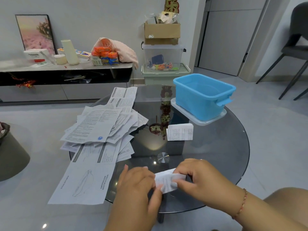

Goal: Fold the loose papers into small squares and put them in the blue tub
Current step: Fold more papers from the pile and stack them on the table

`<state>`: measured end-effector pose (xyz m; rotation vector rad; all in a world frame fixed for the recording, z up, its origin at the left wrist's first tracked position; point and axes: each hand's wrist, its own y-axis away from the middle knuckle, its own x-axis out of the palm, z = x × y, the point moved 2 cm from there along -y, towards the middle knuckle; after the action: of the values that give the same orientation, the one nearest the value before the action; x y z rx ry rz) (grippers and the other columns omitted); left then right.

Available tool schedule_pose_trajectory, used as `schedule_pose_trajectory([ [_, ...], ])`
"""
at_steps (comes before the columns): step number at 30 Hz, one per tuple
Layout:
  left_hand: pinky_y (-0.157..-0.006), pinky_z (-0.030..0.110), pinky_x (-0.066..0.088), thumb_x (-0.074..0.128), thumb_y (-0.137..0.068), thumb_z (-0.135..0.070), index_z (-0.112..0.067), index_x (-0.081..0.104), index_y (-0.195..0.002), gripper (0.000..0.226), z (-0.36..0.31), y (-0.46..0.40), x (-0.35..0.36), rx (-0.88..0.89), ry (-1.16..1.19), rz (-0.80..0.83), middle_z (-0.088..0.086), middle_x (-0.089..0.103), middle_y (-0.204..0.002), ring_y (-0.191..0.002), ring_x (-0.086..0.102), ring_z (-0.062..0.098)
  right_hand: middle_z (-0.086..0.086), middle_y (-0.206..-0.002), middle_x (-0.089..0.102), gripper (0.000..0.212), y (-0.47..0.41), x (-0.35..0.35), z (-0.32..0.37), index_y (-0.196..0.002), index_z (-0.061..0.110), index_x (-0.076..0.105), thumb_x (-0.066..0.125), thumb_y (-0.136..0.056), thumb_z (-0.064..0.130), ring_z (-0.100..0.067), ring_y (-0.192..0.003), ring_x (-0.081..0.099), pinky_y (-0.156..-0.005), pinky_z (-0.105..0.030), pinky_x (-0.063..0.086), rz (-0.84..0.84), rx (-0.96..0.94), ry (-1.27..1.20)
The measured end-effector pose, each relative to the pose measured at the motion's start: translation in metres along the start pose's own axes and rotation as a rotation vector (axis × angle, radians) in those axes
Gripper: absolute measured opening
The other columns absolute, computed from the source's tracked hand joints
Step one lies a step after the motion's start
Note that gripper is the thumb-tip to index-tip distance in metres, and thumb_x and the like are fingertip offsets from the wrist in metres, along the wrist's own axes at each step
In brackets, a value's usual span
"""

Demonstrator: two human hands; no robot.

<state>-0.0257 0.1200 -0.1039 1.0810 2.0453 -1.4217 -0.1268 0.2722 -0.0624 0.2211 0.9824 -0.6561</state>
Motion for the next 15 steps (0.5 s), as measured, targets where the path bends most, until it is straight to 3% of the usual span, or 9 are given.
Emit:
schedule_pose_trajectory([
  [4, -0.082, 0.042, 0.051, 0.069, -0.067, -0.042, -0.031, 0.052, -0.051, 0.027, -0.003, -0.004, -0.005, -0.215, -0.028, 0.084, -0.02, 0.056, -0.082, -0.083, 0.041, -0.001, 0.009, -0.067, 0.054, 0.02, -0.004, 0.003, 0.003, -0.071, 0.025, 0.056, 0.065, -0.082, 0.039, -0.007, -0.067, 0.048, -0.057, -0.018, 0.035, -0.021, 0.115, 0.061],
  [8, -0.074, 0.036, 0.05, 0.087, -0.053, -0.033, -0.035, 0.047, -0.054, 0.04, -0.006, -0.006, -0.007, -0.292, -0.018, 0.15, -0.021, 0.055, -0.08, -0.08, 0.037, -0.001, 0.01, -0.067, 0.053, 0.021, -0.006, 0.006, 0.005, -0.078, 0.032, 0.05, 0.069, -0.079, 0.038, -0.003, -0.065, 0.047, -0.055, -0.016, 0.033, -0.012, 0.185, 0.087],
  [11, -0.08, 0.025, 0.042, 0.078, -0.066, -0.043, -0.039, 0.05, -0.079, 0.031, -0.015, -0.009, -0.013, -0.284, -0.012, 0.159, -0.024, 0.052, -0.086, -0.086, 0.041, 0.001, 0.009, -0.071, 0.054, 0.026, -0.006, 0.006, 0.005, -0.086, 0.036, 0.045, 0.069, -0.079, 0.039, -0.004, -0.069, 0.049, -0.057, -0.017, 0.034, -0.013, 0.209, 0.082],
  [13, -0.095, 0.019, 0.033, 0.063, -0.079, -0.052, -0.045, 0.045, -0.106, 0.032, -0.018, -0.009, -0.016, -0.261, -0.031, 0.169, -0.029, 0.044, -0.105, -0.1, 0.032, -0.004, 0.011, -0.073, 0.051, 0.031, -0.005, 0.005, 0.005, -0.093, 0.039, 0.043, 0.07, -0.079, 0.04, -0.002, -0.073, 0.046, -0.059, -0.017, 0.033, -0.028, 0.2, 0.088],
  [15, -0.1, 0.016, 0.025, 0.054, -0.084, -0.055, -0.047, 0.04, -0.121, 0.04, -0.017, -0.008, -0.017, -0.256, -0.049, 0.219, -0.031, 0.035, -0.114, -0.105, 0.023, -0.006, 0.017, -0.08, 0.047, 0.033, -0.005, 0.004, 0.006, -0.097, 0.041, 0.043, 0.07, -0.078, 0.042, 0.001, -0.08, 0.043, -0.063, -0.015, 0.034, -0.042, 0.177, 0.107],
])
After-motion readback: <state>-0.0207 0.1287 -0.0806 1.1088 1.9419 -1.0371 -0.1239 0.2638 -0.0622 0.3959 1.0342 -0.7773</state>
